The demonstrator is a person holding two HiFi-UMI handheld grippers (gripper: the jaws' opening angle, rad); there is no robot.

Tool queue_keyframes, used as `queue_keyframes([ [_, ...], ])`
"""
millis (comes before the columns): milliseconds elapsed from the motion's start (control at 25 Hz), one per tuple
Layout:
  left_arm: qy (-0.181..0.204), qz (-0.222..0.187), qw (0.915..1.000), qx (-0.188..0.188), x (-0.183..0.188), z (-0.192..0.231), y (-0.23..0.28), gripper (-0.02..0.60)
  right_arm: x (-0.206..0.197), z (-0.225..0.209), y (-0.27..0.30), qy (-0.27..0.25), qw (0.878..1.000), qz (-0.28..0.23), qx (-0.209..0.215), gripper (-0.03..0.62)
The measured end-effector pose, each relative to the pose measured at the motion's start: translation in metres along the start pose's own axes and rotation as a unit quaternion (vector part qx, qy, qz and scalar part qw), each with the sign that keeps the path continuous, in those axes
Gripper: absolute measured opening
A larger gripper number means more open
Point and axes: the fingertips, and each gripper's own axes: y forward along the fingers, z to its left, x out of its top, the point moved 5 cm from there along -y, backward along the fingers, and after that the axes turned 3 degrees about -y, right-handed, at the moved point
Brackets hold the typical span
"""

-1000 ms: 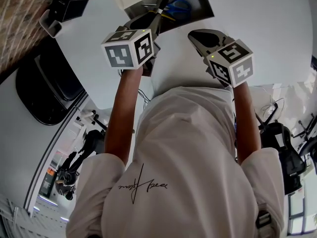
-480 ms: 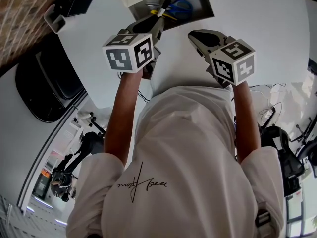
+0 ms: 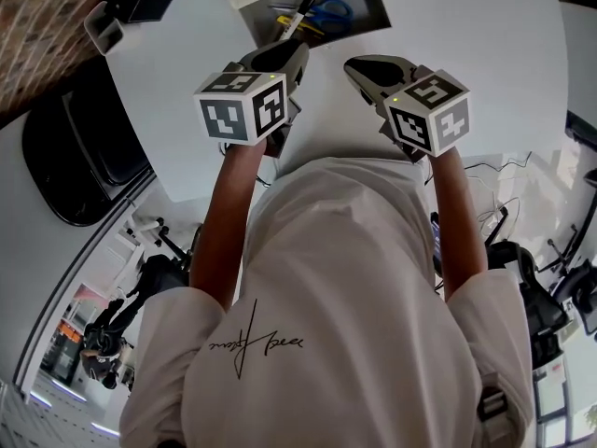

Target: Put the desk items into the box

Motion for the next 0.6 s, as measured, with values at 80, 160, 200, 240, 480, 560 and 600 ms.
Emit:
queue_keyframes([
  [80, 0.002, 0.0, 1.0, -0.002, -0.005, -0.005, -0.002, 0.043, -0.001, 0.003, -0.002, -0.011, 1.0, 0.005, 0.002, 0.037],
  [160, 0.005, -0.001, 1.0, -0.004, -0.008, -0.01, -0.006, 0.04, -0.002, 0.005, -0.006, -0.025, 1.0, 0.012, 0.0, 0.037],
  [200, 0.008, -0.001, 1.0, -0.003, -0.01, -0.013, -0.008, 0.04, -0.002, 0.006, -0.008, -0.031, 0.999, 0.015, -0.001, 0.035],
  [240, 0.012, 0.0, 0.9999, 0.0, -0.011, -0.015, -0.011, 0.04, -0.002, 0.008, -0.01, -0.036, 0.999, 0.016, -0.002, 0.037],
  [480, 0.035, -0.006, 0.9994, 0.004, -0.017, -0.025, -0.026, 0.031, -0.004, 0.018, -0.02, -0.057, 0.998, 0.016, 0.001, 0.035],
  [560, 0.042, -0.007, 0.999, 0.01, -0.02, -0.027, -0.032, 0.025, -0.006, 0.022, -0.023, -0.056, 0.998, 0.013, 0.001, 0.035],
  [600, 0.044, -0.008, 0.9989, 0.012, -0.021, -0.028, -0.035, 0.023, -0.006, 0.023, -0.025, -0.054, 0.998, 0.011, 0.001, 0.037],
])
